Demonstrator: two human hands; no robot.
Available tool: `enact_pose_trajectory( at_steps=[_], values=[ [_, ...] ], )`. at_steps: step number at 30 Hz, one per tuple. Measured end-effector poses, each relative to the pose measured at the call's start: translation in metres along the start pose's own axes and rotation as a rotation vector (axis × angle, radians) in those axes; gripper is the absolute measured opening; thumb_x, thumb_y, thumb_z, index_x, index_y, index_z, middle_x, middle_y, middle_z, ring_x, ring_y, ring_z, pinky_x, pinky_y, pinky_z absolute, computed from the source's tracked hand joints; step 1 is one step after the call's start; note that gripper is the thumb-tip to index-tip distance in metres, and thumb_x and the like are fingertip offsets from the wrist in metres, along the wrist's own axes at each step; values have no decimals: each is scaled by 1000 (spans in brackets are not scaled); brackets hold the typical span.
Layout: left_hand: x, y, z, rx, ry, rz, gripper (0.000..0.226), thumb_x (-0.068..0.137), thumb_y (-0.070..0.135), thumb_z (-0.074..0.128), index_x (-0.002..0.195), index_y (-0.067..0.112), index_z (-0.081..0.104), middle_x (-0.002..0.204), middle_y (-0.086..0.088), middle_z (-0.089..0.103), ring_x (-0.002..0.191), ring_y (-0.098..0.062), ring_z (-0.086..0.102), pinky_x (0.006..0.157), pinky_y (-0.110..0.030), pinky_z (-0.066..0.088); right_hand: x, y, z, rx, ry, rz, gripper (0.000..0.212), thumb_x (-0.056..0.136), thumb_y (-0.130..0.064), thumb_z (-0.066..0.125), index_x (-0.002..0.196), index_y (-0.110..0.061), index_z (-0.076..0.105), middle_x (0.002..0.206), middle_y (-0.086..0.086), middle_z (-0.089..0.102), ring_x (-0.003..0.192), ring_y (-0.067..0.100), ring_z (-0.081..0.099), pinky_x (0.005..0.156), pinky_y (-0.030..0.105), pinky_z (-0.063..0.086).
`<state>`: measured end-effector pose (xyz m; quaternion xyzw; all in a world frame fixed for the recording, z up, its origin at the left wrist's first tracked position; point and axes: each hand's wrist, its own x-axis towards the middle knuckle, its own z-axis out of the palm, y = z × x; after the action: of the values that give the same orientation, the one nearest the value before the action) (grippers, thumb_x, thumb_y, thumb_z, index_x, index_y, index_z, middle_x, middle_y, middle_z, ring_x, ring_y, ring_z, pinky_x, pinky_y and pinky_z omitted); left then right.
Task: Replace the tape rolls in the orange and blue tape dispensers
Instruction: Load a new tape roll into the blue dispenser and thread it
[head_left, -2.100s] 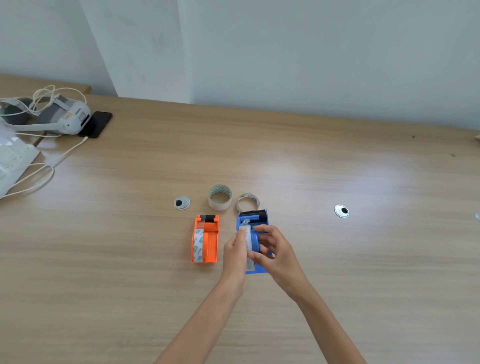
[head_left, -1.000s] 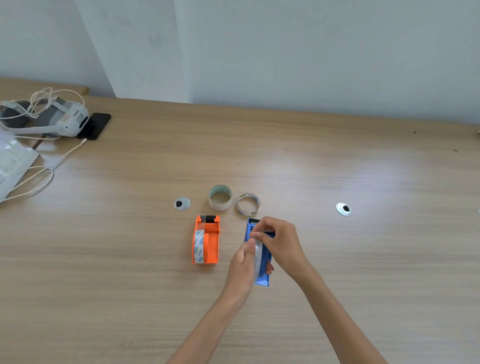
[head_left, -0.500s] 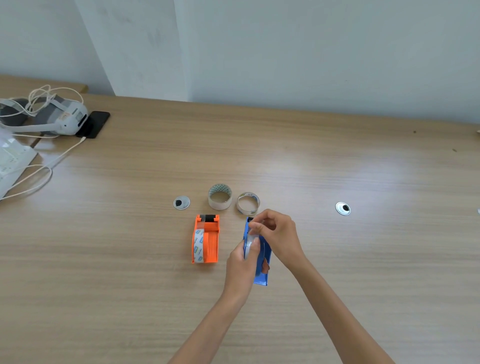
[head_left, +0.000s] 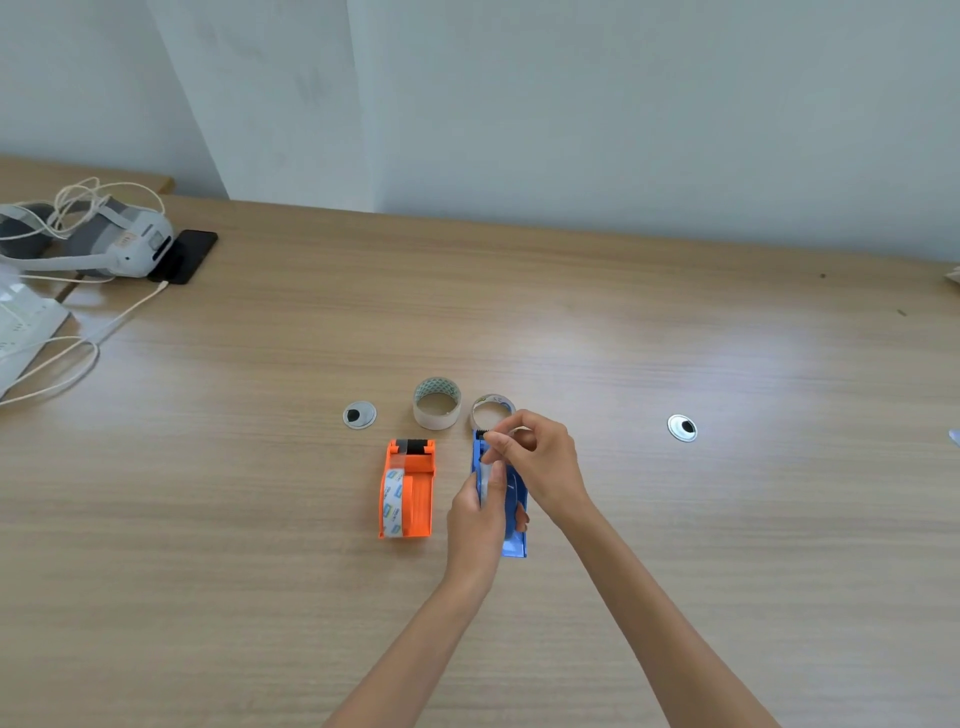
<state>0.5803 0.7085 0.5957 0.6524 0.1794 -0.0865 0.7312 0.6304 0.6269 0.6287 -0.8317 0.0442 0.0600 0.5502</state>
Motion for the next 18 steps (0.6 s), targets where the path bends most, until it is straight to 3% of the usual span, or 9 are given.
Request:
enact_pose_trajectory(
  at_steps=[14,18],
  values=[
    [6,2,2,-14,-2,43,35,99,33,39,93,3,57,59,-7,60,44,-8,56,45,-14,44,8,-9,-1,0,17,-7,12,84,-18,69,85,-7,65,62,-3,71,65,8,72,81,37,58],
    [4,6,1,-27,8,67,26,99,31,40,89,14,57,56,-4,61,48,-12,56,50,-20,46,12,-11,1,9,15,-11,8,84,-16,69,82,-9,66,63,0,72,65,11,73,79,36,59]
  ],
)
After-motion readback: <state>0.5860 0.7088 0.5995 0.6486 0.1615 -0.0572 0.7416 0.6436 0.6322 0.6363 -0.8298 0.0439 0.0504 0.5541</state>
